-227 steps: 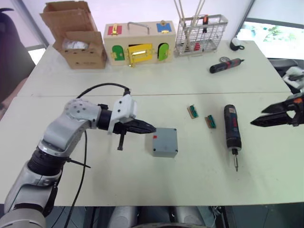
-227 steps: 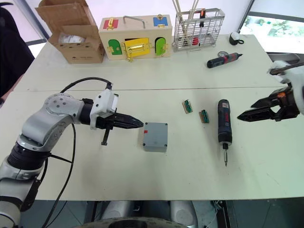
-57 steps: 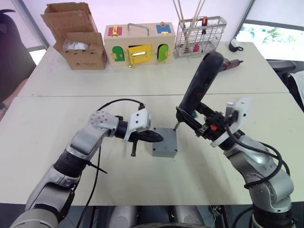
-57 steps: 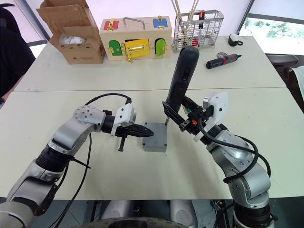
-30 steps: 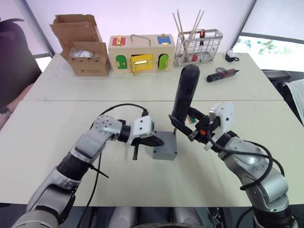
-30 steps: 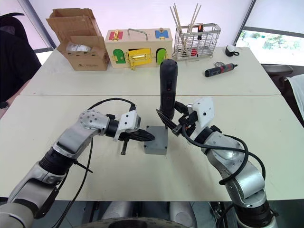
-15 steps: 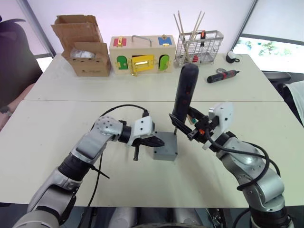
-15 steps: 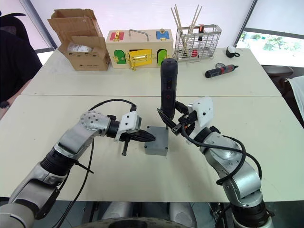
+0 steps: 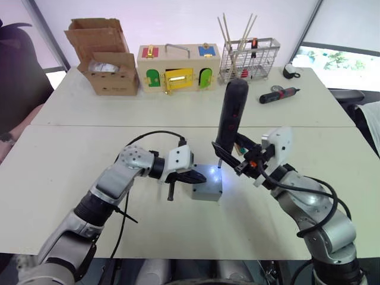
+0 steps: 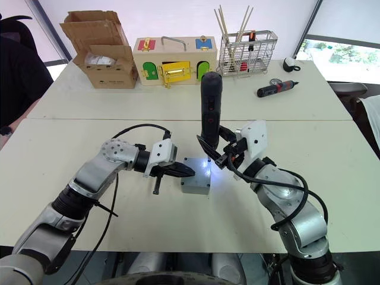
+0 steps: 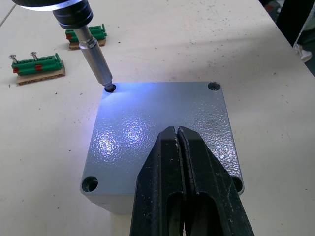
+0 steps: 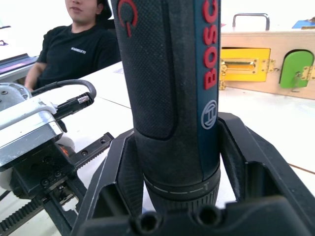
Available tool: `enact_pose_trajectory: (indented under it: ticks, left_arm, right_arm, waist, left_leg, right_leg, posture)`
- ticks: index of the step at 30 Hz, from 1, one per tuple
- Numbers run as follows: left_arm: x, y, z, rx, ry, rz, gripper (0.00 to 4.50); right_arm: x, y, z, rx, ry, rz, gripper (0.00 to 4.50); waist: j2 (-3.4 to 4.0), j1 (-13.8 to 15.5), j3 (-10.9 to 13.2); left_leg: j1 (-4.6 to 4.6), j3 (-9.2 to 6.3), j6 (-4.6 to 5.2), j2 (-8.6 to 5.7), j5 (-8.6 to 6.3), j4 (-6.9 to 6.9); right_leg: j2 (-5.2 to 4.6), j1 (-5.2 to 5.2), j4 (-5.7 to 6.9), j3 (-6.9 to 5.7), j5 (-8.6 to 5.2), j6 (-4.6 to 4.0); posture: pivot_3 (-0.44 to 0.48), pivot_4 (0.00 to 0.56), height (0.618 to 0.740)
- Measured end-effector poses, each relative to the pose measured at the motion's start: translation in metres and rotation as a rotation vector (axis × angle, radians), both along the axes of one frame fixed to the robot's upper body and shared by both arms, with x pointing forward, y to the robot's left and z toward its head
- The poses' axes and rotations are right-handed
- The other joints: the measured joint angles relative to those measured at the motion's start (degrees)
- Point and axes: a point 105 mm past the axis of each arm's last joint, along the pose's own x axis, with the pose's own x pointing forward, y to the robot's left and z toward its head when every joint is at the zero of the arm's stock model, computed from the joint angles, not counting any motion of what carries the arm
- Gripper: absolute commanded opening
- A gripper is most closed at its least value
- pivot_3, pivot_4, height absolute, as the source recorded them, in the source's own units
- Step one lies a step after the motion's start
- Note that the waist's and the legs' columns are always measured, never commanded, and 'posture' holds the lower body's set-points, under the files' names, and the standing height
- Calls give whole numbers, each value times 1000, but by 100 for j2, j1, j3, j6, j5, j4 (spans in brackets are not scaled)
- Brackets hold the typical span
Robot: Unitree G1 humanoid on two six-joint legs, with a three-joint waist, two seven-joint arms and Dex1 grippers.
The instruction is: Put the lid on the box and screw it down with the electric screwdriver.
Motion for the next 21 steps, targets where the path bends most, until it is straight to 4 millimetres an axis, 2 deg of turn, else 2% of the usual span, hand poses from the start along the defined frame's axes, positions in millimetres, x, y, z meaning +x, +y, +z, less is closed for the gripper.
enact_pose_trajectory:
  ticks: [3, 7, 8, 10, 13, 16, 19, 21]
  left_arm:
    - [0, 0, 1, -10, 5, -1, 0]
    - [2, 0, 8, -51, 29, -1, 0]
    - [3, 1, 9, -59, 43, 3, 0]
    - [5, 3, 12, -72, 73, 13, 0]
    - [7, 5, 17, -89, 111, 30, 0]
    - [10, 7, 25, -109, 110, 37, 0]
    - [18, 5, 47, -167, 79, 45, 0]
    - [27, 3, 68, -220, 54, 47, 0]
  right_arm:
    - [4, -4, 21, 19, 45, 49, 1865]
    - [-3, -12, 99, 103, -46, 152, 1865]
    - [-7, -13, 114, 123, -48, 187, 1865]
    - [-10, -15, 131, 155, -17, 222, 1865]
    - [0, -25, 138, 218, 57, 190, 1865]
    - [17, -39, 133, 253, 128, 79, 1865]
    - [30, -47, 131, 291, 196, 13, 1865]
    - [34, -59, 138, 273, 238, -12, 1865]
  waist:
    - [33, -5, 37]
    - [69, -4, 74]
    - [70, -13, 75]
    - [63, -29, 80]
    - [60, -32, 90]
    - [61, -23, 92]
    - [66, -26, 99]
    - [65, -1, 128]
  left_leg:
    - [-23, 1, 0, -2, 0, 0]
    - [-73, -9, -4, 0, 3, -2]
    - [-85, -13, -4, 2, 3, -4]
    - [-112, -11, -7, 2, 4, -5]
    - [-132, -3, -8, 2, 6, 1]
    - [-174, -1, -13, 2, 10, 13]
    - [-208, 2, -40, 1, 31, 19]
    - [-215, 3, -40, -2, 39, 19]
  right_leg:
    - [-4, -23, 0, 1, 3, -3]
    - [-4, -74, 6, -12, 3, -2]
    - [-2, -83, 5, -13, 3, -3]
    - [-3, -108, 4, -12, 3, -3]
    - [-5, -128, 8, -8, 3, -3]
    - [-4, -170, 19, -8, 3, -2]
    - [-4, -205, 25, -8, 5, -1]
    - [-4, -208, 23, -12, 5, -1]
  posture:
    - [0, 150, 740]
    - [0, 150, 740]
    - [0, 150, 740]
    - [0, 150, 740]
    - [0, 150, 740]
    - [0, 150, 740]
    - [0, 150, 740]
    - [0, 150, 740]
